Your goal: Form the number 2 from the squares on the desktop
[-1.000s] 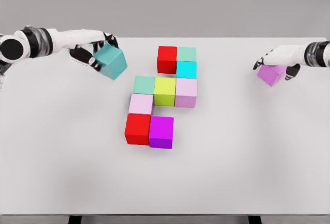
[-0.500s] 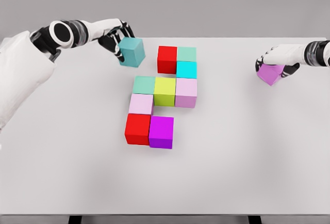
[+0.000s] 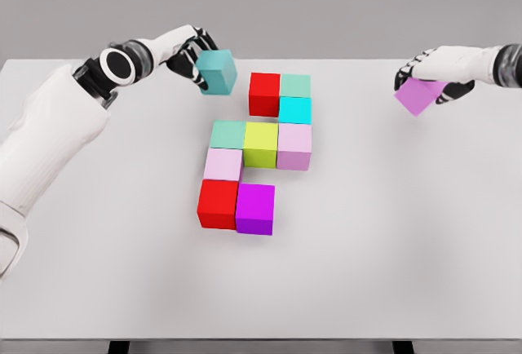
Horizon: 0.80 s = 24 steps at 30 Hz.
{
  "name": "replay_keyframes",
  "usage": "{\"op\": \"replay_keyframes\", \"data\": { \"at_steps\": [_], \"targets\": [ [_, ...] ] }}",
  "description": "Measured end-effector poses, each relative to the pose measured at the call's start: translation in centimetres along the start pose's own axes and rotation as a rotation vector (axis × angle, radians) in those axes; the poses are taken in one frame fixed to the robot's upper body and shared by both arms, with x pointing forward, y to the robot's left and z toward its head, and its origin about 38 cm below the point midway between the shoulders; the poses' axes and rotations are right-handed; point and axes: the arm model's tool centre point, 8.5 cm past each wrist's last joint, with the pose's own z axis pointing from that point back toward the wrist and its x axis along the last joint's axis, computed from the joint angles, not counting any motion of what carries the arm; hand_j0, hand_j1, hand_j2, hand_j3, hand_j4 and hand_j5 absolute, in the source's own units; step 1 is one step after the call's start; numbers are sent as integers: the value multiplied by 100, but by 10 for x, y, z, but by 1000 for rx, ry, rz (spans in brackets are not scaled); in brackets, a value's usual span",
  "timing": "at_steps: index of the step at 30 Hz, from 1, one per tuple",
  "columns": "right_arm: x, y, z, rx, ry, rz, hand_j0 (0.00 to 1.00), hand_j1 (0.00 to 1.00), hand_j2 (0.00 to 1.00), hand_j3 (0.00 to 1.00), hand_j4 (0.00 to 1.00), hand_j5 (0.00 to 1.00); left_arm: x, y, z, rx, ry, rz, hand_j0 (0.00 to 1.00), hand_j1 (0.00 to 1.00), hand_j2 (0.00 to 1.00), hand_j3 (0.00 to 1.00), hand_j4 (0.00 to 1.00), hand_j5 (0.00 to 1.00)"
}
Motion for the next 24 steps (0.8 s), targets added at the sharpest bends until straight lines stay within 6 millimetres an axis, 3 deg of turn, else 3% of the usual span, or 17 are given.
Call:
{"op": "replay_keyframes", "data": {
  "at_steps": [6, 11, 16, 24],
  "targets": [
    [42, -16, 7, -24, -109, 138, 54, 54, 54, 54, 54, 54, -7, -11, -3, 19, 16, -2, 39, 39, 39, 39, 39, 39],
    [83, -8, 17, -23, -210, 227, 49, 49, 49, 49, 49, 49, -5, -17, -4, 11, 14, -14, 39, 39, 39, 39, 39, 39],
    [129, -6, 34, -32, -319, 336, 52, 52, 52, 52, 52, 52, -2, -20, -6, 8, 9, -15, 39, 39, 39, 39, 39, 39],
    [178, 7, 30, -5, -456, 402, 53, 53, 53, 53, 53, 53, 2, -21, -7, 26, 1, -15, 39, 39, 39, 39, 39, 39]
  ]
}}
